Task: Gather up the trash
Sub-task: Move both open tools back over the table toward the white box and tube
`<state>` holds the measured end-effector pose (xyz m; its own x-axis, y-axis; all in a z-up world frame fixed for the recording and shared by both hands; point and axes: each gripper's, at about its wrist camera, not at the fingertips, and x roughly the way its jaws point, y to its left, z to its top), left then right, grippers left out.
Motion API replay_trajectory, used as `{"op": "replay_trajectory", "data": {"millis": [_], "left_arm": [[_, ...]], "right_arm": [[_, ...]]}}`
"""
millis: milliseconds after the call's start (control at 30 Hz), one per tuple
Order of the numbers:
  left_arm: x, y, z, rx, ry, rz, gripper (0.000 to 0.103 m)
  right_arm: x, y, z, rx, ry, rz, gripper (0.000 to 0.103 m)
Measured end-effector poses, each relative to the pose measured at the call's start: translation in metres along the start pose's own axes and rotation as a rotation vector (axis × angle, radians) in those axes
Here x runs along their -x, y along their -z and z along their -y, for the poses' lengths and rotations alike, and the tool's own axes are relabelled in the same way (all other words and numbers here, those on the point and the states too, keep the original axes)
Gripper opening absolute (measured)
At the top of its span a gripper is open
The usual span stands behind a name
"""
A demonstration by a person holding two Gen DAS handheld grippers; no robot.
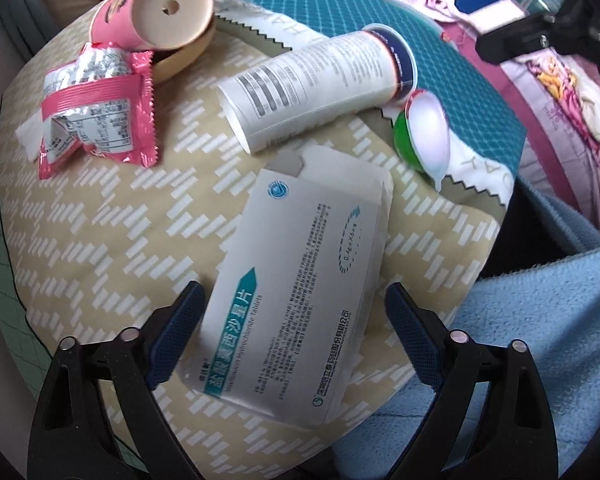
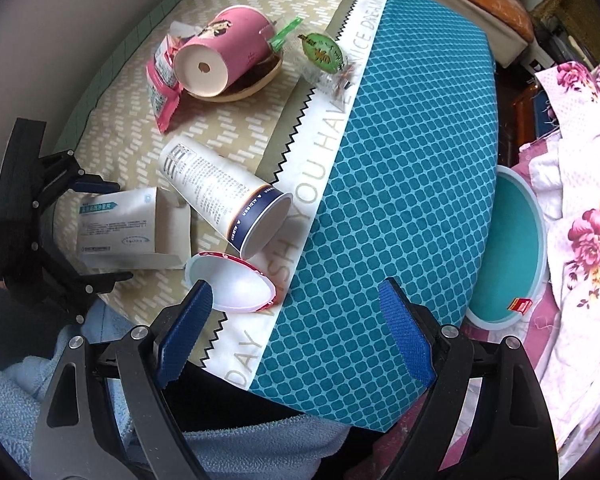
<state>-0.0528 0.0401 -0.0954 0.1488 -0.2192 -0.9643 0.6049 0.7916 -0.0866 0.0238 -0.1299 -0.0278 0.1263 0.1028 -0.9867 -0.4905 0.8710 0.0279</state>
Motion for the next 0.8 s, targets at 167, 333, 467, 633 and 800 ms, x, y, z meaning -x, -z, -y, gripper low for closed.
{"op": "replay_trajectory", "data": {"millis": [167, 333, 467, 633, 800], "left_arm": [[-0.002, -0.001, 0.003, 0.032, -0.028, 0.033, 0.093], [0.01, -0.004, -0.029, 0.157, -0.041, 0.081, 0.073], [0.02, 0.003, -0.067, 0.296, -0.066, 0.101, 0.071], [0.029, 0.017, -0.096, 0.409, -0.064, 0.131, 0.071], [0.033, 0.024, -0.105, 0.434, -0.051, 0.149, 0.071]], "right_arm": [[-0.004, -0.009, -0.002, 0.007, 0.015, -0.003, 0.081], [-0.009, -0.024, -0.01, 0.047, 0.019, -0.004, 0.081], [-0.019, -0.039, -0.024, 0.114, 0.048, -0.015, 0.081], [-0.039, -0.058, -0.049, 0.254, 0.089, -0.048, 0.081], [-0.062, -0.073, -0.063, 0.345, 0.132, -0.085, 0.081]]}}
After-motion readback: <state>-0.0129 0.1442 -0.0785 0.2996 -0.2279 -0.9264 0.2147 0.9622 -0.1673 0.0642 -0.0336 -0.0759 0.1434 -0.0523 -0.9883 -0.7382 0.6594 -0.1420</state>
